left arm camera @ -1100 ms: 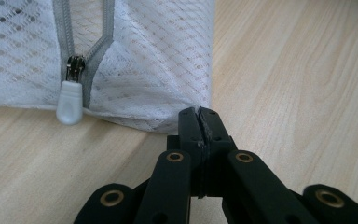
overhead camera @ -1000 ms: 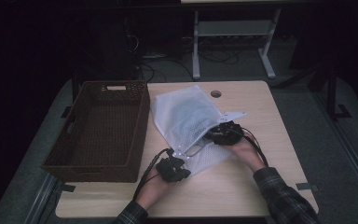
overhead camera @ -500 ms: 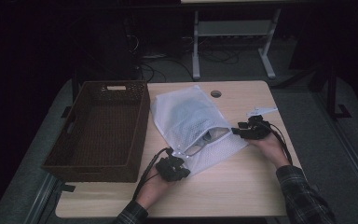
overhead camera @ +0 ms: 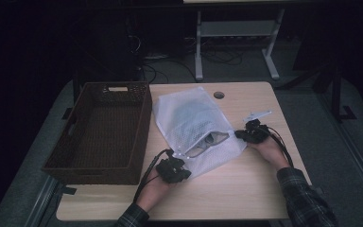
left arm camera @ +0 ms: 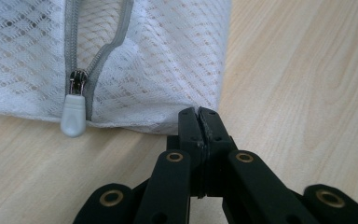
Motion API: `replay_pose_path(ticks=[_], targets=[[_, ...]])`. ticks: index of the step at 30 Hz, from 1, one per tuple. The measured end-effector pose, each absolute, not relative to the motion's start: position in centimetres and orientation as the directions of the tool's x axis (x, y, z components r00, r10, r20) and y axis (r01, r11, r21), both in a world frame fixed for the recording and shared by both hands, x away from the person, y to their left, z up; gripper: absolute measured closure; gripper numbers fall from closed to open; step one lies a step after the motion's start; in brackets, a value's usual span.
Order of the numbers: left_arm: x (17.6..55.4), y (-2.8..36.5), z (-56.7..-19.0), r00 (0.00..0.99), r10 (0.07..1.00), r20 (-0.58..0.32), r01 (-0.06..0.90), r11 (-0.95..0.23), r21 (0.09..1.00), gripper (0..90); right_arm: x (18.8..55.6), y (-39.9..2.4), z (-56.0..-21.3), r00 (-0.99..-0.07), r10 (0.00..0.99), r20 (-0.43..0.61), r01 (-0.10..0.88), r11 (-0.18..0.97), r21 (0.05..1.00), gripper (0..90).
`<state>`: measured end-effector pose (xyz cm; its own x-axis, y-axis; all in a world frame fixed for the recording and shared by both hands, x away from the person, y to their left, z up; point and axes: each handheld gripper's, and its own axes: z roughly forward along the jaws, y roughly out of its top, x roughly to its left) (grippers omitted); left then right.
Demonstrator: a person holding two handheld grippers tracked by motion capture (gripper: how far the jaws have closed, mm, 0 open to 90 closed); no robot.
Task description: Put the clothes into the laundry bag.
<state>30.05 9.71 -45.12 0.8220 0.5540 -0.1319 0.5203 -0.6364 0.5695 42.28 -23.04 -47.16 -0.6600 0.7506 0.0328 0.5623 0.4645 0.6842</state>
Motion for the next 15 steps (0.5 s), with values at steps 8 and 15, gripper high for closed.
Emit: replay_pose_path(ticks=[8,15], targets=[[30.5,10.5,-44.9,0.793,0.601,-0.099,0.536,-0.613,0.580,89.8,40.3,-24.3,-46.3,-0.651,0.759,-0.013,0.556,0.488,0.673,87.7],[31.0,11.1,-44.9,0.774,0.628,-0.076,0.543,-0.599,0.588,89.8,37.2,-25.5,-45.3,-0.660,0.750,-0.037,0.542,0.510,0.668,87.7]])
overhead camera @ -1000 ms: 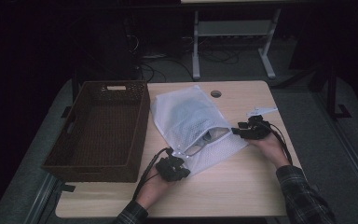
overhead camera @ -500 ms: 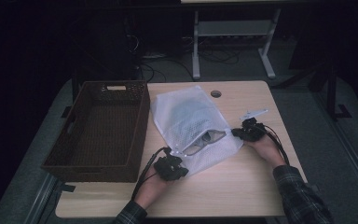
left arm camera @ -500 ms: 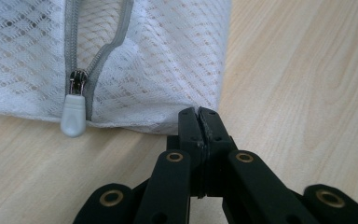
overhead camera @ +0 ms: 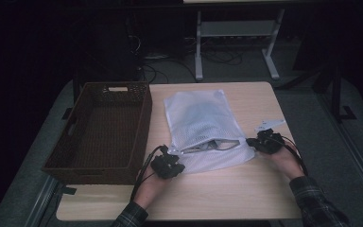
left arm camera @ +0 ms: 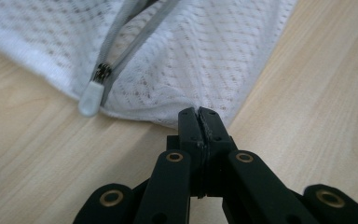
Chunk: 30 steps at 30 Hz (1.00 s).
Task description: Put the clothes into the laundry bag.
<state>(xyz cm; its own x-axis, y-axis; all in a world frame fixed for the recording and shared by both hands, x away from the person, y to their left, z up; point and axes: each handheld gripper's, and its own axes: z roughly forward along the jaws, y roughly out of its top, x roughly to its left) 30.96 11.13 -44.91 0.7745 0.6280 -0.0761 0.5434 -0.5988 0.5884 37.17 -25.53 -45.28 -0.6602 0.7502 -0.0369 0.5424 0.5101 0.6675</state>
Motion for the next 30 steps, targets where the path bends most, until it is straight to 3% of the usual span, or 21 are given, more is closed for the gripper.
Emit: replay_pose_path(ticks=[16,26,30], targets=[[30.4,11.0,-44.8,0.786,0.609,-0.102,0.545,-0.606,0.579,89.6,31.4,-27.4,-44.8,-0.676,0.735,-0.055,0.530,0.537,0.657,87.6],[29.2,11.0,-44.5,0.806,0.576,-0.134,0.531,-0.606,0.592,89.0,30.8,-27.8,-45.0,-0.683,0.729,-0.053,0.533,0.547,0.645,86.8],[29.2,11.1,-44.3,0.813,0.570,-0.118,0.517,-0.615,0.595,83.5,30.8,-28.0,-45.0,-0.680,0.732,-0.041,0.535,0.532,0.656,80.8]])
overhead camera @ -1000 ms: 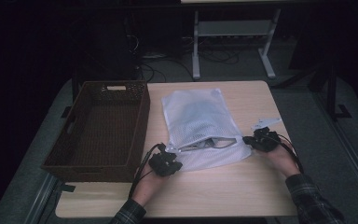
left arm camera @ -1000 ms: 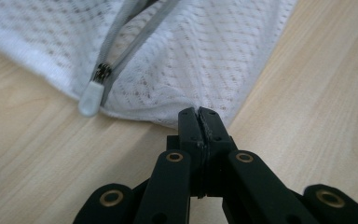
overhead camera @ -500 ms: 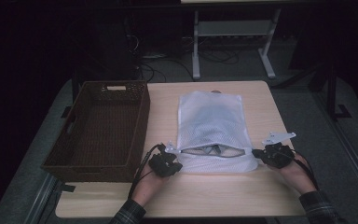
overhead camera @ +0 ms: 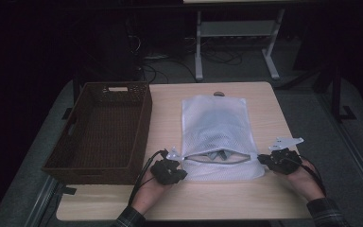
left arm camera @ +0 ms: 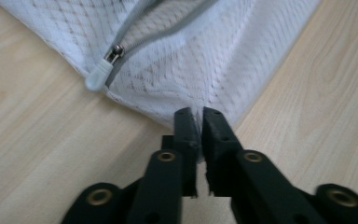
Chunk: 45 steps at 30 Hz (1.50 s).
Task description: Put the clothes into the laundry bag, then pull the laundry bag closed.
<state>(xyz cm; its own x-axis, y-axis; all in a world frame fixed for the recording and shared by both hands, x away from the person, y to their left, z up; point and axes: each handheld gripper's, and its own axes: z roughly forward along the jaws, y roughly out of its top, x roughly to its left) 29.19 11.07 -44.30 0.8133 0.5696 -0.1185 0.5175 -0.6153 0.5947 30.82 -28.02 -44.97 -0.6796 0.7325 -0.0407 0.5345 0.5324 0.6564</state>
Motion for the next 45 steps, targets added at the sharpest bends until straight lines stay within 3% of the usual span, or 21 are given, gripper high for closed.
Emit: replay_pose_path(ticks=[3,9,15,20,30,45], targets=[[29.1,11.3,-44.0,0.810,0.576,-0.109,0.511,-0.603,0.612,68.2,30.8,-28.3,-44.6,-0.677,0.736,-0.009,0.539,0.505,0.674,66.5],[28.8,12.2,-43.9,0.806,0.586,-0.080,0.491,-0.588,0.642,42.4,30.4,-28.0,-43.8,-0.714,0.699,0.035,0.509,0.485,0.711,49.4],[28.4,12.5,-44.5,0.799,0.597,-0.068,0.485,-0.574,0.659,25.6,30.2,-27.0,-43.0,-0.768,0.639,0.043,0.449,0.490,0.747,43.1],[27.7,13.3,-45.0,0.789,0.609,-0.082,0.496,-0.551,0.671,18.4,30.5,-25.4,-42.0,-0.812,0.583,0.042,0.404,0.507,0.761,42.9],[26.4,14.3,-45.4,0.777,0.625,-0.075,0.498,-0.537,0.682,14.6,32.3,-21.0,-40.7,-0.890,0.455,0.027,0.307,0.555,0.773,41.9],[25.8,14.8,-45.7,0.788,0.611,-0.068,0.476,-0.537,0.697,7.3,34.1,-15.8,-40.7,-0.935,0.352,0.036,0.257,0.605,0.754,42.3]])
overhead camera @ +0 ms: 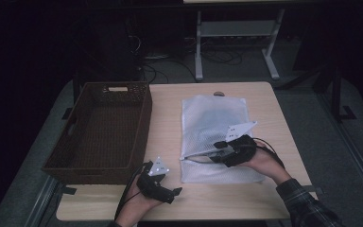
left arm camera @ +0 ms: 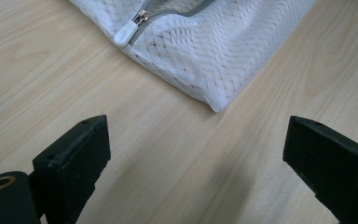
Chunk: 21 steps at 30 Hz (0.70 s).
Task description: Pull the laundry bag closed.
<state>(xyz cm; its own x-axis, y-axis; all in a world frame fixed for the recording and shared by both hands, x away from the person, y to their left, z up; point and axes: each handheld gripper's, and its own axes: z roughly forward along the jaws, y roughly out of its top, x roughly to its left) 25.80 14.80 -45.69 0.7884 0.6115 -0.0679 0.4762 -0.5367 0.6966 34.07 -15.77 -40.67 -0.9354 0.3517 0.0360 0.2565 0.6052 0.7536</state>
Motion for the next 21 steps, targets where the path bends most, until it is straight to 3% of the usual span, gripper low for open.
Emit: replay_pose_path(ticks=[21], targets=[[25.8,14.8,-45.7,0.803,0.594,-0.049,0.449,-0.548,0.705,7.5,36.7,-7.1,-42.0,-0.968,0.252,0.018,0.192,0.688,0.700,66.3]])
